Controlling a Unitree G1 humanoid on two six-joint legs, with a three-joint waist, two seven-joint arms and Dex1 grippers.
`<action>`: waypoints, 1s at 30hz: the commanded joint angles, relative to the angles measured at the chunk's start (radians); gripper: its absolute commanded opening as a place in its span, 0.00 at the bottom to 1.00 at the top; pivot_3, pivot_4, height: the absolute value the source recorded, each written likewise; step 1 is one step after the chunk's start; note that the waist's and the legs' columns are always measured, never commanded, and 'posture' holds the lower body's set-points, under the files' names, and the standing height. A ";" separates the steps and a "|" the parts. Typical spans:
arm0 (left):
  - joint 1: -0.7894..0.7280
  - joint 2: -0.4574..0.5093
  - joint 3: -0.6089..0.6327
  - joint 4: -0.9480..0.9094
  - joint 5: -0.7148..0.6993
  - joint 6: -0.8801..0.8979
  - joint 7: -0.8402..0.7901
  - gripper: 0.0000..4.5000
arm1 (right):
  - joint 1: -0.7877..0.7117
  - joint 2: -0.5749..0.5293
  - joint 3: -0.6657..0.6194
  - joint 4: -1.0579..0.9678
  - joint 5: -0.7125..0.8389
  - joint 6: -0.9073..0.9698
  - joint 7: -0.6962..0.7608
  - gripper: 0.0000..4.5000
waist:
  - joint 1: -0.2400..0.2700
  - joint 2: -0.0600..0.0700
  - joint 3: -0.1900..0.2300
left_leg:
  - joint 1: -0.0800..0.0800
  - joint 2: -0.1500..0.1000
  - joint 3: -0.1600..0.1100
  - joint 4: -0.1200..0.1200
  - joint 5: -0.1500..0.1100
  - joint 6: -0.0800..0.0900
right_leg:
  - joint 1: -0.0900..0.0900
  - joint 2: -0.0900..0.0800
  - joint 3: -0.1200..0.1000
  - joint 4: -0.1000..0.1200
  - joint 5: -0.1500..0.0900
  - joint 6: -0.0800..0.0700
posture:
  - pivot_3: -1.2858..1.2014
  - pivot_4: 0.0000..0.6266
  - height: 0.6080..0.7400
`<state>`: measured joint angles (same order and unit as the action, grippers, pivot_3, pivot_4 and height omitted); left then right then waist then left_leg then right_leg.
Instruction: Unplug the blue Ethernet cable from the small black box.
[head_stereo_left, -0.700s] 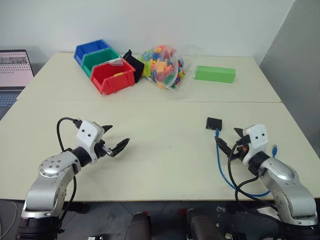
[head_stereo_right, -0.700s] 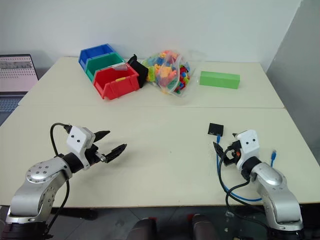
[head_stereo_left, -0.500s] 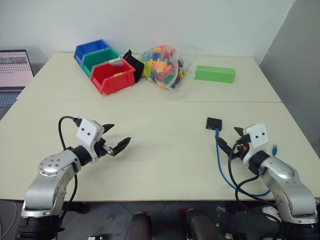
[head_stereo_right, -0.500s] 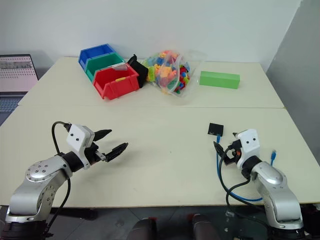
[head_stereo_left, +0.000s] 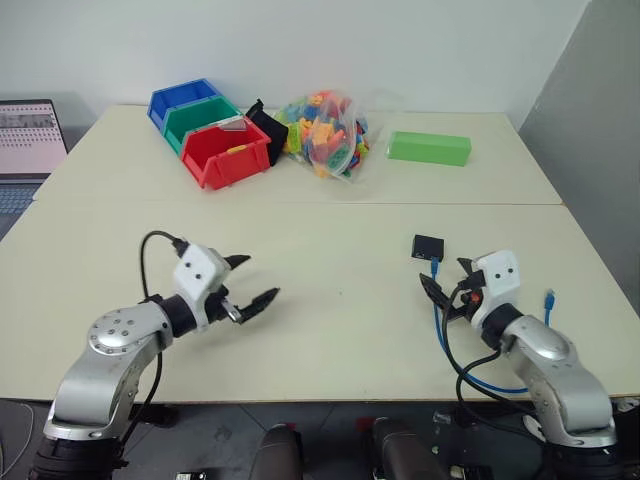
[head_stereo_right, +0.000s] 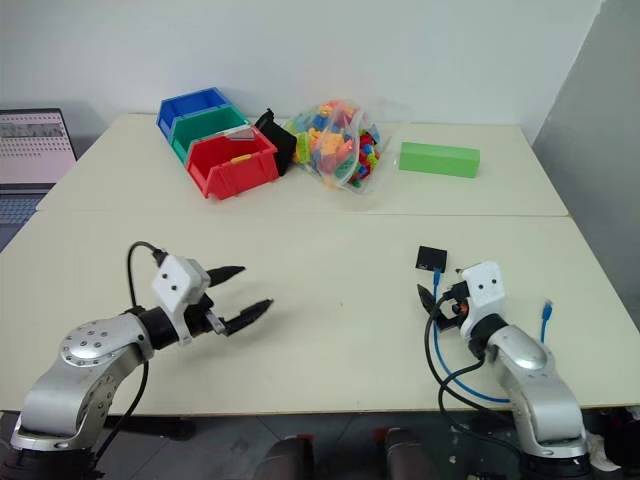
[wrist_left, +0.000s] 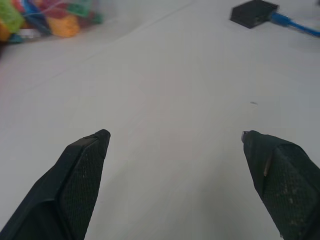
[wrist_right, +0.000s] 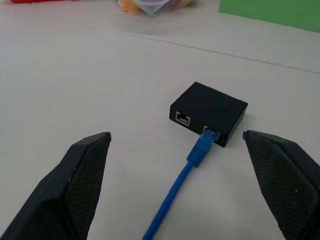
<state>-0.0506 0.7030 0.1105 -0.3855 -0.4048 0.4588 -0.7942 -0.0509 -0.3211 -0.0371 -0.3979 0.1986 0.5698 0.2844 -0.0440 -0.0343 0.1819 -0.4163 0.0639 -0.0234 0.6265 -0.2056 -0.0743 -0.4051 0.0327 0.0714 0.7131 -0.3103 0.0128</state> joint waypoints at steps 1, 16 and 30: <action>-0.025 0.026 -0.036 -0.094 -0.094 0.040 -0.094 1.00 | -0.019 0.035 0.024 0.032 -0.074 0.015 -0.096 0.99 | 0.000 0.000 0.000 | 0.000 0.000 0.000 0.000 0.000 0.000 | 0.000 0.000 0.000 0.000 0.000 0.000 | 0.52 0.24 1.00; -0.125 0.020 -0.093 -0.056 -0.062 0.022 -0.125 1.00 | -0.176 0.215 0.012 0.169 -0.144 0.101 -0.291 0.71 | -0.008 0.000 0.000 | 0.000 0.000 0.000 0.000 0.000 0.000 | 0.000 0.000 0.000 0.000 0.000 0.000 | 0.52 0.24 1.00; -0.127 -0.009 -0.092 0.044 -0.019 -0.043 -0.108 1.00 | -0.231 0.018 0.139 0.139 -0.171 0.008 -0.054 0.03 | -0.010 0.001 0.001 | 0.000 0.000 0.000 0.000 0.000 0.000 | -0.001 0.000 0.000 0.000 0.000 0.000 | 0.52 0.24 1.00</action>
<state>-0.1614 0.7016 0.0104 -0.3449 -0.4252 0.4388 -0.9044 -0.2424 -0.2483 0.0583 -0.2090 0.0342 0.6443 0.1320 -0.0540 -0.0335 0.1824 -0.4165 0.0638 -0.0232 0.6265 -0.2056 -0.0742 -0.4057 0.0331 0.0714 0.7131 -0.3105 0.0123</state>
